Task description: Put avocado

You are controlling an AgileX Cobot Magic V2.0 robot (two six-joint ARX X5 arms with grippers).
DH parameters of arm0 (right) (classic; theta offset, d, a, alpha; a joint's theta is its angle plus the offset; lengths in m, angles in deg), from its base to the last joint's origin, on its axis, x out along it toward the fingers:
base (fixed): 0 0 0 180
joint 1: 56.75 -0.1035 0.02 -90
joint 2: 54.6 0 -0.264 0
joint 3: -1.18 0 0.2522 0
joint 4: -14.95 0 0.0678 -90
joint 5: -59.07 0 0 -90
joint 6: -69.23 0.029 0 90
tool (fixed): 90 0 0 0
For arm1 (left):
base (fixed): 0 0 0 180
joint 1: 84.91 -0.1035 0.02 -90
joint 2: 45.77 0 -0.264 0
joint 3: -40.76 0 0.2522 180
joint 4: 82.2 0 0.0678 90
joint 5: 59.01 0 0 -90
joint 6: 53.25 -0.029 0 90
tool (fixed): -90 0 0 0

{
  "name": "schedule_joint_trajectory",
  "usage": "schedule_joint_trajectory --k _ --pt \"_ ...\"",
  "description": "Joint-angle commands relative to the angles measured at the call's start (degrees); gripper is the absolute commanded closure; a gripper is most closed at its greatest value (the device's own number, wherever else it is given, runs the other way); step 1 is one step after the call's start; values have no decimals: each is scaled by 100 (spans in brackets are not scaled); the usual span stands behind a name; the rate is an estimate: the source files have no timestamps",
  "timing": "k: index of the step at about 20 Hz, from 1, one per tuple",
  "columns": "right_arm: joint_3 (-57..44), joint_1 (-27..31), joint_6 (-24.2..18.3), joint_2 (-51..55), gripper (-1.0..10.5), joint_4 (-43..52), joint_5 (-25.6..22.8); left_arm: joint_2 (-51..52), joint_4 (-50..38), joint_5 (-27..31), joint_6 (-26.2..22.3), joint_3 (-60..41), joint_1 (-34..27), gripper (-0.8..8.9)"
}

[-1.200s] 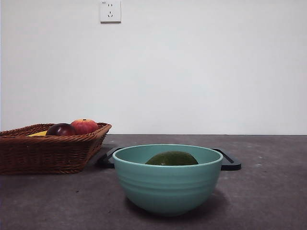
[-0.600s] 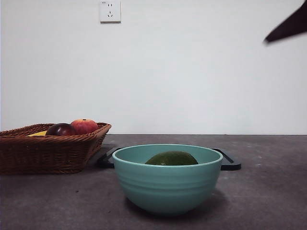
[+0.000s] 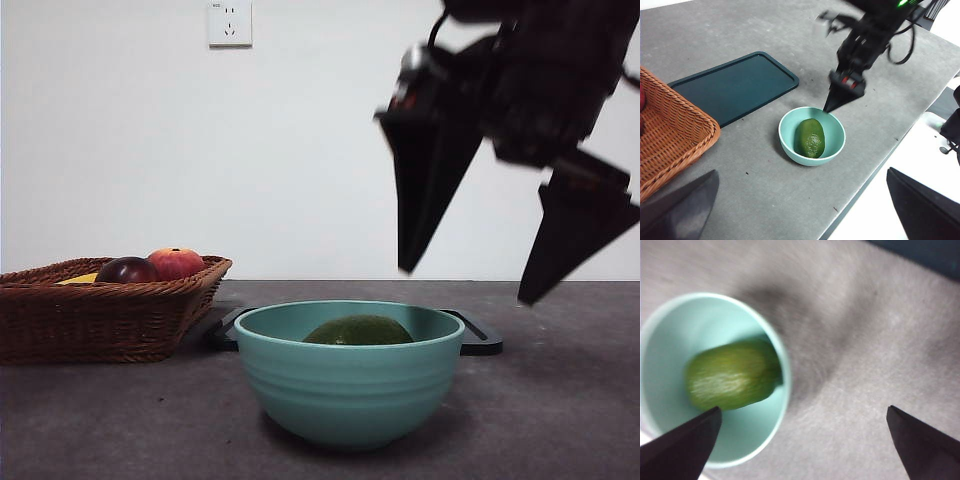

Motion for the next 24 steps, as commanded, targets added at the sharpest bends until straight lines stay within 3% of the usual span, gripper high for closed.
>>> schedule_joint_trajectory --k 1,5,8,12,14,24 --pt "118 -153 39 -332 420 20 -109 2 -52 37 13 35 57 252" --pt "118 -306 92 -649 452 31 -238 2 -55 37 -24 35 57 252" --pt "118 -407 133 -796 543 66 -393 2 -55 37 -50 35 57 252" --pt "118 -481 212 -815 843 227 -332 2 -55 37 -160 35 57 252" --pt "118 -496 212 -815 920 249 -245 2 -55 37 -160 35 57 252" --pt "520 -424 321 -815 936 66 -271 2 -55 37 -177 35 57 252"
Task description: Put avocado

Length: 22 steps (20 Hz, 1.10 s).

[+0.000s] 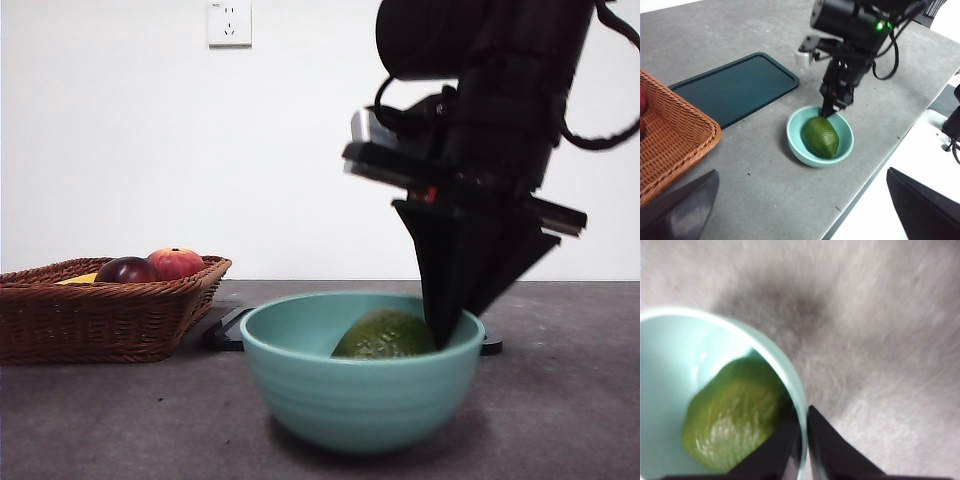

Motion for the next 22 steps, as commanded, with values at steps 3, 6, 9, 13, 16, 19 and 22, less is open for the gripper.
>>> schedule_joint_trajectory --k 3,6,9,13,16,19,22 --pt "859 317 162 -190 936 -326 -11 2 -55 37 -68 35 57 252" --pt "1753 726 90 -638 936 -765 -46 2 -55 35 -68 35 57 252" --pt "2789 1119 -61 -1419 936 -1141 -28 2 -55 37 -68 35 57 252" --pt "4138 1473 -186 -2553 936 -1589 7 2 -55 37 -68 35 57 252" --pt "4872 1578 -151 -3211 936 -1617 20 2 -55 37 -68 35 57 252" --pt "5278 1648 -26 -3685 936 -1578 4 2 -48 37 -68 35 57 252" --pt "5292 1657 9 -3842 936 -1491 13 2 -39 37 -68 35 57 252"
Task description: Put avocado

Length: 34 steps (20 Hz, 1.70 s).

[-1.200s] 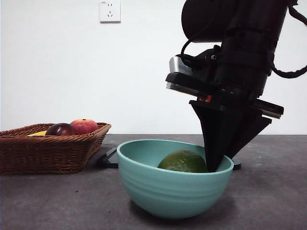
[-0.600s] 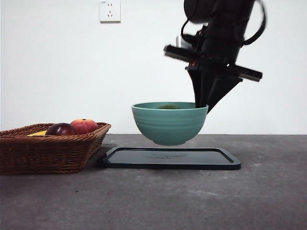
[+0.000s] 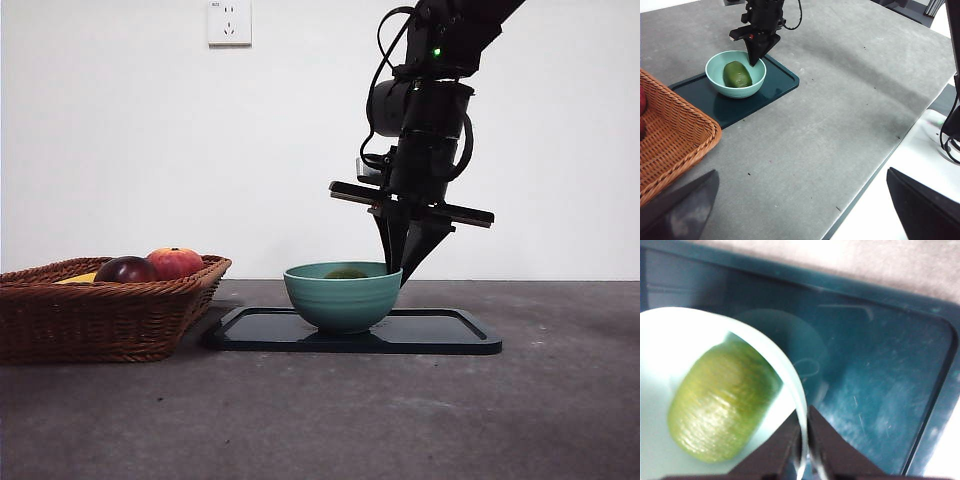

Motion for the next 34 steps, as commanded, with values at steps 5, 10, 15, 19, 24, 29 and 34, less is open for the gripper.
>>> schedule_joint_trajectory --k 5,10,15,19,24,29,34 --pt "179 -33 15 -203 838 37 192 2 -37 35 -66 35 57 252" --pt "573 155 -70 282 521 -758 -240 2 -35 35 -66 35 57 252" --pt "667 61 -553 1980 419 -1939 -1359 2 -37 35 -63 35 57 252" --pt "260 -387 -562 3261 415 -2238 -1880 2 -39 35 -63 35 57 252" --pt "-1637 -1097 -463 5132 416 -2107 -1963 2 -39 35 -63 35 57 252" --pt "-3969 -1740 90 7272 416 -1220 -1923 2 -39 35 -63 35 57 252" --pt "-5473 -2175 476 9228 416 -896 -1886 2 -39 35 -61 35 57 252"
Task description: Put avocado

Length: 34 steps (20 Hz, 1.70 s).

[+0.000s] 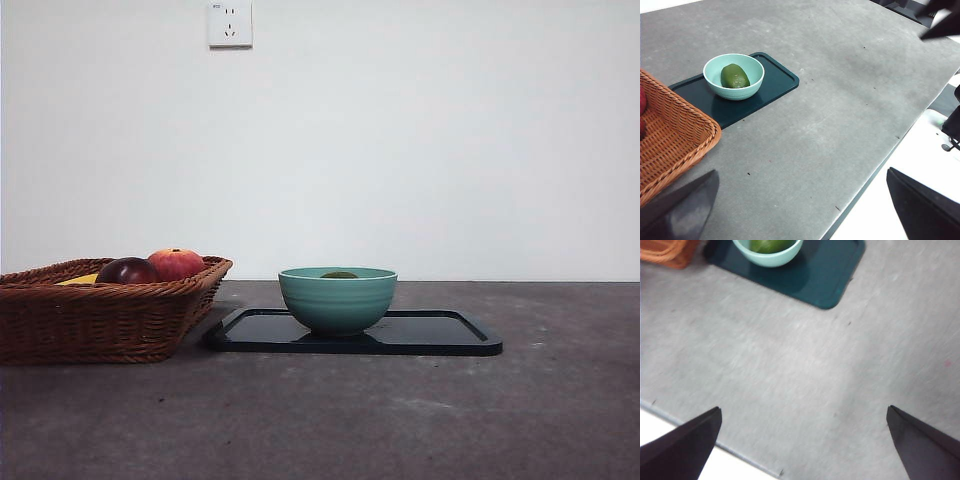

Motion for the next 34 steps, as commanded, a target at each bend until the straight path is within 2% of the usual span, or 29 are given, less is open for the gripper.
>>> schedule_joint_trajectory --k 1,5,12,13,14,15,16,28,29,31,34 --pt "-304 -140 221 581 416 94 22 2 -42 33 -44 35 57 252" --pt "-511 -175 245 1239 416 96 107 2 -44 33 -37 35 59 252" --pt "-511 -175 243 1344 419 96 103 2 -44 31 -39 35 57 264" --pt "-511 -175 240 1344 471 92 101 2 -42 31 -39 35 59 345" --pt "-511 -175 238 1344 638 90 105 2 -31 31 -39 35 57 485" --pt "-511 -175 236 1344 861 94 105 2 -24 31 -35 35 59 716" --pt "-511 -175 227 1344 937 98 101 2 -26 33 -33 35 57 788" --pt "-511 -175 216 1344 930 98 103 2 -28 33 -24 35 -22 794" --pt "-511 -175 216 1344 930 98 103 4 -24 -24 -24 35 -177 794" --pt "-511 -175 216 1344 930 98 103 0 -24 -37 -22 33 -859 794" --pt "-511 -175 216 1344 930 98 103 46 -643 0 -509 -116 -2479 794"
